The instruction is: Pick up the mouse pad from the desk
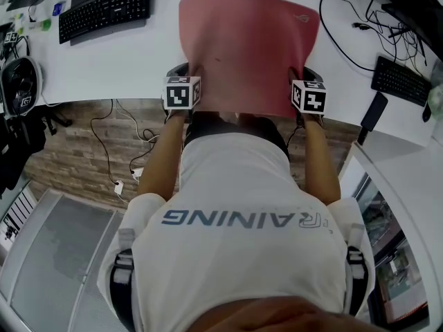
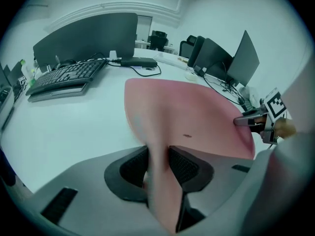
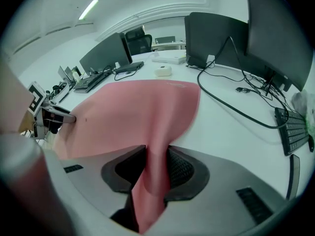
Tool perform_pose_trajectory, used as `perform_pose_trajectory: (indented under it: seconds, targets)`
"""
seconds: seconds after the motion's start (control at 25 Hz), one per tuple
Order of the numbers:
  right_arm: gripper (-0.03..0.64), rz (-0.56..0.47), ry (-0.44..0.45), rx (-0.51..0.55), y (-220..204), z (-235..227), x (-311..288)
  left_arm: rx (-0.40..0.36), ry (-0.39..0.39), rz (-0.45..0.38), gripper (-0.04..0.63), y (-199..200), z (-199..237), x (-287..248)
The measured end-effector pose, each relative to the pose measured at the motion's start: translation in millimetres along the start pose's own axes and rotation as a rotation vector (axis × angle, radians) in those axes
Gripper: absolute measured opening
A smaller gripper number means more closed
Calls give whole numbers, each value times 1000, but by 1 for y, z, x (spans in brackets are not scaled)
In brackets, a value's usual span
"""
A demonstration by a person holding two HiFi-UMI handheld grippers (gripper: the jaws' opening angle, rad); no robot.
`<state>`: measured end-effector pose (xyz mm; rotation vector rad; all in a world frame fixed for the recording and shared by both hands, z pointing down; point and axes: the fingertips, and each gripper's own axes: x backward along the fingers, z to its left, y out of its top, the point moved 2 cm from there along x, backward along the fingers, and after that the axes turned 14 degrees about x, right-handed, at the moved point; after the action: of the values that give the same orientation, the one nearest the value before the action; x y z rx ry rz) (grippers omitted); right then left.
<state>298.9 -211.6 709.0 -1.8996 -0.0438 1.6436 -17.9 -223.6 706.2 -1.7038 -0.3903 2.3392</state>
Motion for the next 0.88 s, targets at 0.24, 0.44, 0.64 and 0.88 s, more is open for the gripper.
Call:
perform_pose_trajectory:
  seconds: [0.24, 0.44, 0.64, 0.88]
  targets:
    - [89, -54, 0, 35, 7, 8, 9, -4, -48, -66, 124, 6, -14, 18]
    - [84, -125, -3, 17, 16, 12, 23, -24, -96, -184, 106, 22, -31, 47]
    - [77, -204, -13, 13, 34, 17, 45, -56, -141, -276, 101, 45, -55, 71]
    - [77, -313, -61, 17, 67, 9, 84, -73, -165, -368, 101, 75, -64, 100]
